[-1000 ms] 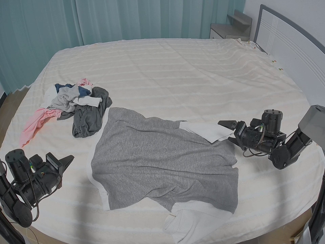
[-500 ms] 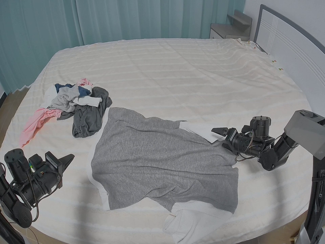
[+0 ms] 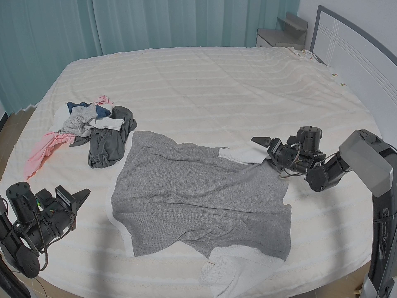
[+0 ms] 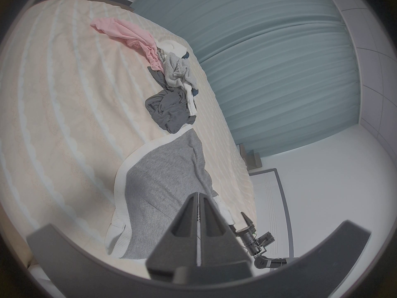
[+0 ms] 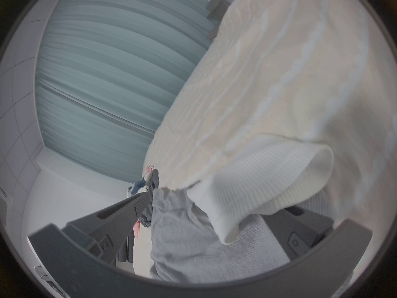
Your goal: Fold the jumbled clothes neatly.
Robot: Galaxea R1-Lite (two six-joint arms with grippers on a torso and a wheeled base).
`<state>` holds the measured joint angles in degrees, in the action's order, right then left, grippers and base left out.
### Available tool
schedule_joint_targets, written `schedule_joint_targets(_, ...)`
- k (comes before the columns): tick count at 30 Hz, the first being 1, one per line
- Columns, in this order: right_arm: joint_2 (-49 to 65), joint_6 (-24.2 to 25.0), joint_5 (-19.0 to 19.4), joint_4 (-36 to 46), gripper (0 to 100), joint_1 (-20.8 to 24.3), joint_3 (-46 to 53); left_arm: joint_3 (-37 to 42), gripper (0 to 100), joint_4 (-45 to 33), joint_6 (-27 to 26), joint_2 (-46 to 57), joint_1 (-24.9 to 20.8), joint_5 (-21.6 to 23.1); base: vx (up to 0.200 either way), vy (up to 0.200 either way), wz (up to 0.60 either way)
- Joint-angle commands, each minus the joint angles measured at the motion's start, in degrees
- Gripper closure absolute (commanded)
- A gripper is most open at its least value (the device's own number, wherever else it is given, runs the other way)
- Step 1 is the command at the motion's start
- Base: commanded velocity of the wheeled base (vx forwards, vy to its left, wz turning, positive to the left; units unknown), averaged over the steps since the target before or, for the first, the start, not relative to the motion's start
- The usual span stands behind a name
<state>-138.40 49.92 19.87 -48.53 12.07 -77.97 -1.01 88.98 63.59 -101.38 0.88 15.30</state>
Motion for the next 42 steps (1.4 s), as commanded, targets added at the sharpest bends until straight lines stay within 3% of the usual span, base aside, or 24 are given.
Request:
schedule_joint_targets(1, -2.7, 0.3, -0.1, 6.6, 0, -0.2, -14.6, 1.0, 100, 1.0, -0.1, -1.4, 0.1, -1.1, 0.0, 0.0, 0.0)
schedule_joint_targets(10, -5.1, -0.2, -7.4, 16.0, 0, -0.9, -26.4, 1.0, 100, 1.0, -0.2, -1.7, 0.1, -1.1, 0.0, 0.0, 0.0)
schedule_joint_targets(14, -7.7, -0.2, -8.0, 15.8, 0, -1.0, -28.1, 1.0, 100, 1.0, -0.2, -1.8, 0.1, -1.1, 0.0, 0.0, 0.0)
schedule_joint_targets(18, -11.6, 0.2, -10.2, 16.4, 0, -1.2, -36.6, 1.0, 100, 1.0, -0.2, -2.4, 0.1, -1.1, 0.0, 0.0, 0.0)
schedule_joint_targets(21, -11.8, 0.4, -11.6, 16.3, 0, -0.8, -36.6, 1.0, 100, 1.0, -0.3, -2.6, 0.1, -1.1, 0.0, 0.0, 0.0)
schedule_joint_targets(25, -11.9, 5.3, -12.5, 18.8, 0, -0.7, -36.6, 1.0, 100, 1.0, -0.3, -2.5, 0.1, -1.1, 0.0, 0.0, 0.0)
schedule_joint_targets(28, -12.6, 5.6, -14.6, 23.2, 0, -1.0, -36.6, 1.0, 100, 1.0, -0.3, -2.5, 0.1, -1.1, 0.0, 0.0, 0.0)
schedule_joint_targets(33, -13.5, 6.0, -17.0, 22.7, 0, -2.3, -36.6, 1.0, 100, 1.0, -0.3, -2.5, 0.1, -1.1, 0.0, 0.0, 0.0)
schedule_joint_targets(42, -1.6, 7.0, -17.2, 24.3, 0, -2.9, -36.6, 1.0, 100, 1.0, -0.3, -2.2, 0.1, -1.1, 0.0, 0.0, 0.0)
